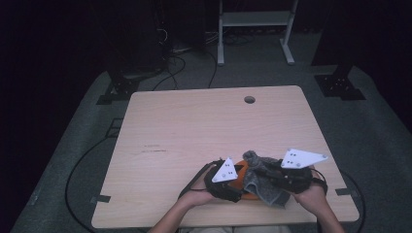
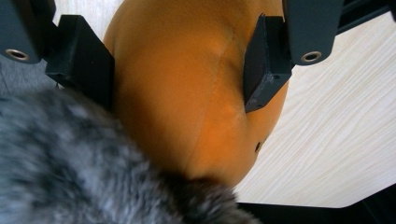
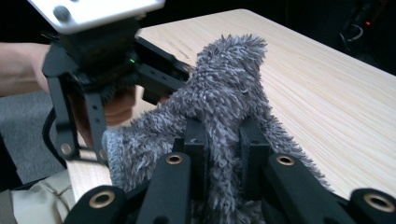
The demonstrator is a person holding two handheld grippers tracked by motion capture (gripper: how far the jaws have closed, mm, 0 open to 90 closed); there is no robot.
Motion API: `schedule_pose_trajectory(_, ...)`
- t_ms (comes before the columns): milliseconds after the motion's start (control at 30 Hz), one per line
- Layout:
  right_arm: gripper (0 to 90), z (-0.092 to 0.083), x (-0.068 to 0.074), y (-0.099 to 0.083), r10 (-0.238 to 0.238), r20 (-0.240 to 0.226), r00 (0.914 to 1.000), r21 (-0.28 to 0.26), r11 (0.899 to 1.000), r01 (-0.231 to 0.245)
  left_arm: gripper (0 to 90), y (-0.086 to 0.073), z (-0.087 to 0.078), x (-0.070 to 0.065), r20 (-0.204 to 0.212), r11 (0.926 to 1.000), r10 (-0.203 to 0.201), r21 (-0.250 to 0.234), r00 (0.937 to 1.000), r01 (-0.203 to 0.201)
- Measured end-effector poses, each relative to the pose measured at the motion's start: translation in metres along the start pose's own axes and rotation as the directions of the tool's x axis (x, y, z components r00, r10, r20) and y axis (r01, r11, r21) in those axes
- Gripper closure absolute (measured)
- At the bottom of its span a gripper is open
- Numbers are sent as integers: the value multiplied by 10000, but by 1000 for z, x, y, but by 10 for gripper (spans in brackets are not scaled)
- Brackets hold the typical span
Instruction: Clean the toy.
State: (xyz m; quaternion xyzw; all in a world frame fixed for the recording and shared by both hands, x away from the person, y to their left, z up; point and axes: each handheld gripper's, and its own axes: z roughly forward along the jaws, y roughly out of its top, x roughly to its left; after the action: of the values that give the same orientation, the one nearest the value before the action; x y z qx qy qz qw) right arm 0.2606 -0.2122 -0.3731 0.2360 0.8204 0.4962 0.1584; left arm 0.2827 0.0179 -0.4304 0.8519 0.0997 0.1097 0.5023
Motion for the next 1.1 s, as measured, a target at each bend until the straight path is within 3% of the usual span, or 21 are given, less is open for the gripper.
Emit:
schedule_pose_trajectory(67,762,5,1,2,-122,160,9998,98,9999,120,302,1,0,-1,-7,9998,167,74,9999,-167)
schedule_pose_trajectory(167,763,5,-7,-1,132,318,9994,35,9999,-134,314,0,0,-1,18,9997,243,75,9997,-244)
schedule_pose_trajectory(267,764,1,-20,-9,524,552,9971,-46,9986,-522,317,0,-1,-1,-3,9995,312,80,9995,-312)
schedule_pose_trajectory(333,766,-6,-35,-23,1090,794,9909,28,9940,-1095,318,-1,-1,0,65,9997,235,14,9997,-235)
schedule_pose_trajectory(467,766,-10,-39,-34,1343,850,9873,201,9904,-1365,279,-1,-3,2,220,9999,63,-136,9997,-60)
schedule_pose_trajectory(567,766,-9,-39,-34,1275,661,9896,169,9915,-1289,107,0,-3,10,124,9995,-312,-41,9994,312)
schedule_pose_trajectory(633,766,-8,-39,-34,1277,596,9900,158,9915,-1288,92,-1,-2,11,177,9992,-387,-22,9991,388)
schedule_pose_trajectory(833,768,-9,-27,-24,1080,324,9936,23,9941,-1081,222,-7,4,7,129,9996,-240,-134,9996,242)
schedule_pose_trajectory(867,766,-8,-17,-16,837,-56,9965,-105,9964,-837,238,-7,4,7,62,9997,-228,-92,9997,229)
schedule_pose_trajectory(933,762,-5,-7,-10,299,-99,9995,5,9996,-299,241,-7,4,6,68,9998,-172,-67,9998,172)
schedule_pose_trajectory(1033,762,-3,-5,-10,177,-120,9998,54,9998,-176,263,-8,1,7,103,9999,-156,-31,9998,156)
schedule_pose_trajectory(1100,764,-4,-12,-14,442,-147,9989,15,9990,-442,285,-7,-1,7,123,9998,-188,-77,9997,189)
